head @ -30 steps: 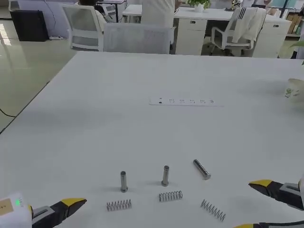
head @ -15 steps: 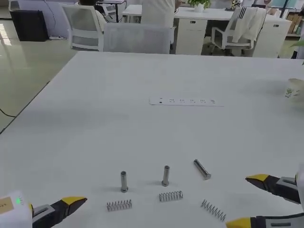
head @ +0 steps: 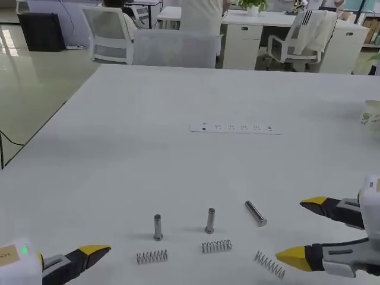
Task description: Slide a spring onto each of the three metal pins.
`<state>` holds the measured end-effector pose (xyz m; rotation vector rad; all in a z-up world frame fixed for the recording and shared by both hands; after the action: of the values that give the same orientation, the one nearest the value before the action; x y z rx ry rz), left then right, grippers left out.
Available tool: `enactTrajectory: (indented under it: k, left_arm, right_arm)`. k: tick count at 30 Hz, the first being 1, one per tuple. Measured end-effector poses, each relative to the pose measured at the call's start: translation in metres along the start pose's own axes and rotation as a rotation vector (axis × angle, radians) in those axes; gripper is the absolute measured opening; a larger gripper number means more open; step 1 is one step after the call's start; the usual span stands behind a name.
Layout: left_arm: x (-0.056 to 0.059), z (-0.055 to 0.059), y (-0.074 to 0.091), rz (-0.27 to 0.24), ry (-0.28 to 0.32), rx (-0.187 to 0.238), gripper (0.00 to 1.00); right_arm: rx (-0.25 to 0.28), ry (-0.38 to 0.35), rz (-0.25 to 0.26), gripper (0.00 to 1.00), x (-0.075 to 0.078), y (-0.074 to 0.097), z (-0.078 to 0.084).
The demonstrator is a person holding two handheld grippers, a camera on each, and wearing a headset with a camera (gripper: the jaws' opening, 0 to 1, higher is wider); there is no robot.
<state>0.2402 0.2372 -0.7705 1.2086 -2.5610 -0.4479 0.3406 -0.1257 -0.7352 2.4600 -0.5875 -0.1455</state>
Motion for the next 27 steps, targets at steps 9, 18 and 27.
enactTrajectory:
  k: [9, 18, 27]
  left_arm:
    - [-0.001, 0.0, 0.003, -0.013, 0.004, 0.001, 0.71]
    - [-0.001, -0.001, 0.006, -0.021, 0.001, 0.003, 0.71]
    - [-0.003, 0.0, 0.008, -0.028, 0.002, 0.003, 0.71]
  right_arm:
    - [-0.02, 0.022, -0.005, 0.66, 0.017, -0.018, -0.017]
    - [-0.043, -0.009, 0.012, 0.58, 0.032, -0.038, -0.024]
    - [-0.096, -0.084, 0.058, 0.47, 0.043, -0.058, -0.025]
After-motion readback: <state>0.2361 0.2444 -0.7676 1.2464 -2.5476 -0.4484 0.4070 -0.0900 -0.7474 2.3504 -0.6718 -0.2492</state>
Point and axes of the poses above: the centre of the closed fingertips' face, and the gripper's own axes: y roughly backward along the fingers, x roughly to its right, z roughly out of its underside, the point moved 10 cm from there along y, roughly backward along the fingers, and after that the axes turned 7 degrees about -z, right-handed, at the moved point
